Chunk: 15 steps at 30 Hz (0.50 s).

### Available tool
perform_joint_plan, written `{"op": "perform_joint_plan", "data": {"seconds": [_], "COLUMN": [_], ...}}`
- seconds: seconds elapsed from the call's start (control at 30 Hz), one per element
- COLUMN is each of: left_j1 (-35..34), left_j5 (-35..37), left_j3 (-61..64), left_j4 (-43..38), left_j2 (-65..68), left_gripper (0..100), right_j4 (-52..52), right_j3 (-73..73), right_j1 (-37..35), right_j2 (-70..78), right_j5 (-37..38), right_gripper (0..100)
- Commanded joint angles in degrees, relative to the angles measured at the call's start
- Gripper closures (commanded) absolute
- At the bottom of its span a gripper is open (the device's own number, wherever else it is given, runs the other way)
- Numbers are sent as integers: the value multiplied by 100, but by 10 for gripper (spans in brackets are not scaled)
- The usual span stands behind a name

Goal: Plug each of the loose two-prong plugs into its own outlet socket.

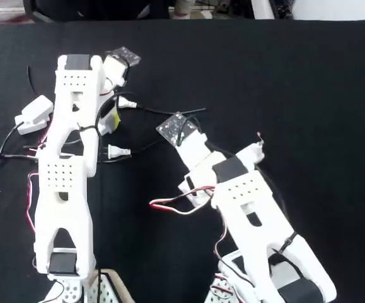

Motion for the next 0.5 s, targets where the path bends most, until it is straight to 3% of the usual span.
{"op": "perform_joint_plan", "data": {"seconds": [0.0,0.23,0.47], "left_j1": [-75,136,198], "left_j5": [132,360,9], "left_j3": [180,3240,7609], "left_j4": [105,0,-1714], "left_j2": [-897,-3622,-6303], "left_gripper": [905,906,905], "right_j4": [-193,-422,-431], "right_j3": [-13,66,75], "right_j1": [-62,431,527], "right_j2": [-145,-136,-136], "right_j5": [-44,-26,-62], "right_gripper": [924,921,922]}}
